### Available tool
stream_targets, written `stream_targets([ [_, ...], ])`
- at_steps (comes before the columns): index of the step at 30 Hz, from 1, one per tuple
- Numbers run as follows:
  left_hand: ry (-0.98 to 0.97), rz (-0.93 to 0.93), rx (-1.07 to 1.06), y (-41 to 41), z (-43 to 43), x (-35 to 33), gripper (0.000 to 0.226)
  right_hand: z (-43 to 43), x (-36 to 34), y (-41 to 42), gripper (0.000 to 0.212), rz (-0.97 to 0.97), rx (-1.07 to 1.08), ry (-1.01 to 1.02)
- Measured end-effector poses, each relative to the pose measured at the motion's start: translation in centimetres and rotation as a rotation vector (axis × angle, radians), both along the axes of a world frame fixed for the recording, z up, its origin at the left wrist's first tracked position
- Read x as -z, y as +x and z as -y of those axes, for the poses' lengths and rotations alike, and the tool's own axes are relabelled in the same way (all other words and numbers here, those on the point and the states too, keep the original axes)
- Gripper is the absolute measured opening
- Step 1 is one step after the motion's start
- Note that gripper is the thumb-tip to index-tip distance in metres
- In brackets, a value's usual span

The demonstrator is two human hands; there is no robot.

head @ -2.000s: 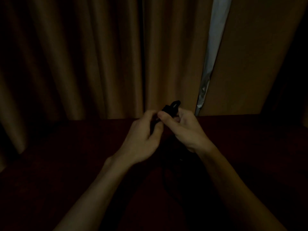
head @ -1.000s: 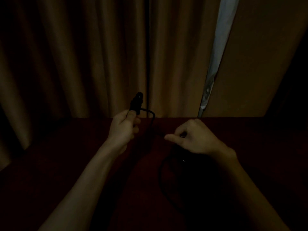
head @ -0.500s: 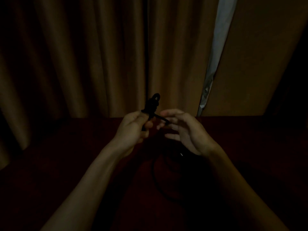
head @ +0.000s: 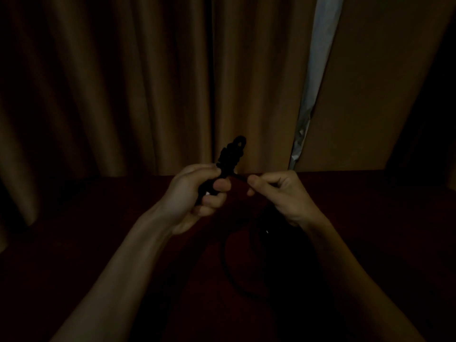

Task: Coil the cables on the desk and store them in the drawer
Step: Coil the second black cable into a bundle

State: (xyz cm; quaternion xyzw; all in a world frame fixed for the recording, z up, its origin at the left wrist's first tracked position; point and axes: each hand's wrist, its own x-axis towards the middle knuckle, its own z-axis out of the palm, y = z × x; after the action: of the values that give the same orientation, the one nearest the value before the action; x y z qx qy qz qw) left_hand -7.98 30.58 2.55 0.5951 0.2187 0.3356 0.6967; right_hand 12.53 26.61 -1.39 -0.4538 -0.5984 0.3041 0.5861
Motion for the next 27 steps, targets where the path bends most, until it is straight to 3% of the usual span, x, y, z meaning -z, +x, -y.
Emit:
stream_targets([
  [4,0.104,-0.042,-0.016,0.3,0.5,0.2,0.037,0.2,-0.2,0.4,0.037,0.069,-0.007,-0.03],
  [7,0.235,-0.093,-0.098,0.2,0.3,0.4,0.035,0.6,-1.1,0.9,0.027,0.194,-0.11,-0.064],
  [10,0.242,-0.117,-0.062,0.4,0.6,0.7,0.042,1.2,-2.0,0.9,0.026,0.043,-0.295,-0.113],
  [14,0.161,-0.086,-0.017,1.2,1.1,0.9,0.043,0.7,-1.8,-0.5,0.01,0.002,-0.361,-0.08],
  [18,0.064,-0.094,-0.046,1.1,1.1,0.8,0.044,0.7,-1.9,-1.4,0.02,-0.141,-0.44,-0.041],
  [20,-0.029,-0.09,-0.023,1.3,1.3,0.8,0.046,0.8,-2.1,-1.6,0.01,-0.165,-0.456,-0.042],
  [23,-0.178,-0.045,0.051,1.4,1.4,1.1,0.045,0.6,-1.8,-1.5,0.01,-0.121,-0.39,-0.048],
  [27,-0.211,-0.047,0.015,1.6,1.5,1.3,0.048,0.6,-1.7,-1.9,0.007,-0.032,-0.314,-0.025],
])
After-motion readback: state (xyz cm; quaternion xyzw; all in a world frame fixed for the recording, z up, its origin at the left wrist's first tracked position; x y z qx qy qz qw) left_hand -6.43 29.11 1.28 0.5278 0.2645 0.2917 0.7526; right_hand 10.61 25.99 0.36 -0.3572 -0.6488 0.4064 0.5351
